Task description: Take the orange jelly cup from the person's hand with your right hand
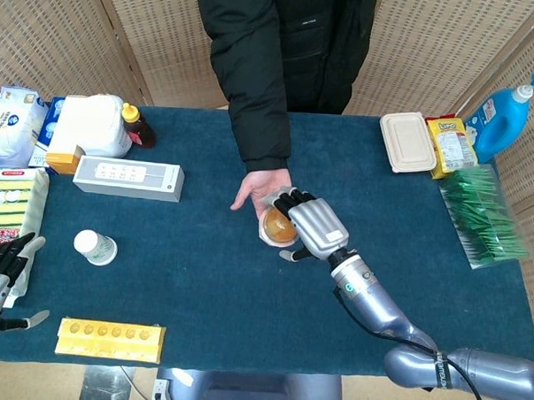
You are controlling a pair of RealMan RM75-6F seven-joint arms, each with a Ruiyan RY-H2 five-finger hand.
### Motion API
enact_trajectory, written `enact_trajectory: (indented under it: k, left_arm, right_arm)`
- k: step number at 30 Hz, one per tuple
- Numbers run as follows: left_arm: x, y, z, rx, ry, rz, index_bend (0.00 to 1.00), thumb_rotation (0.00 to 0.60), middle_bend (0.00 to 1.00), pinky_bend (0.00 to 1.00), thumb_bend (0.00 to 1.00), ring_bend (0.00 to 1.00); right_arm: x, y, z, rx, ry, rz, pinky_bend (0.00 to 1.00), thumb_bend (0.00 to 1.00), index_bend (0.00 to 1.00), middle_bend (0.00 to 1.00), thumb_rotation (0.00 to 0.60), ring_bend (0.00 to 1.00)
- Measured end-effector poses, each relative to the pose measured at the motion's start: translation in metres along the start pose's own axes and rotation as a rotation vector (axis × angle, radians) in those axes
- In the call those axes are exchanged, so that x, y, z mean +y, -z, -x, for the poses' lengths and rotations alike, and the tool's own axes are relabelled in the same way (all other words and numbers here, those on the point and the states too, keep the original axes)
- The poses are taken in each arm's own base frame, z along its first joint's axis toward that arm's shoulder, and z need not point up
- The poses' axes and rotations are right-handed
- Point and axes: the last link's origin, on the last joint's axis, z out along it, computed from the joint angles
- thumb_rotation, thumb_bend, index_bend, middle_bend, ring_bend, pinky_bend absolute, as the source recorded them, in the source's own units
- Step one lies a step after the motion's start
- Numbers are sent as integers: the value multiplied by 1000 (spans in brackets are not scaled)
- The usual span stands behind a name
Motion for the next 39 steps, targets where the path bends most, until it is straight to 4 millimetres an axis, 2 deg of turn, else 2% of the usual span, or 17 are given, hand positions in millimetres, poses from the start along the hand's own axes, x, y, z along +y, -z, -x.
enact_trajectory:
  k: [5,9,17,24,29,35,39]
  left_arm:
    - [0,-3,0,-6,1,-6,0,600,0,39,84,0]
    - [1,-4,2,-13,-6,-9,0,600,0,39,85,0]
    - [2,-5,4,-17,-14,-13,0,600,0,39,84,0]
    - [5,-4,6,-22,-26,-4,0,600,0,39,84,0]
    - [6,-2,8,-22,-33,2,0,600,0,39,85,0]
    - [9,0,11,-25,-45,11,0,600,0,39,84,0]
    - [10,2,12,-24,-49,15,0,600,0,39,85,0]
  right_arm:
    - [1,-2,1,68,1,-6,581,246,497,493,600,451]
    - [3,-4,5,118,-6,-10,634,295,558,554,600,521]
    - [6,12,-8,178,3,-27,658,329,580,577,600,546]
    - [22,47,-34,248,52,-25,658,333,582,578,600,547]
    - [36,77,-44,270,78,-2,658,340,582,578,600,547]
    - [55,100,-32,234,86,39,659,352,582,578,600,547]
    - [84,104,-7,164,105,106,654,356,583,579,600,547]
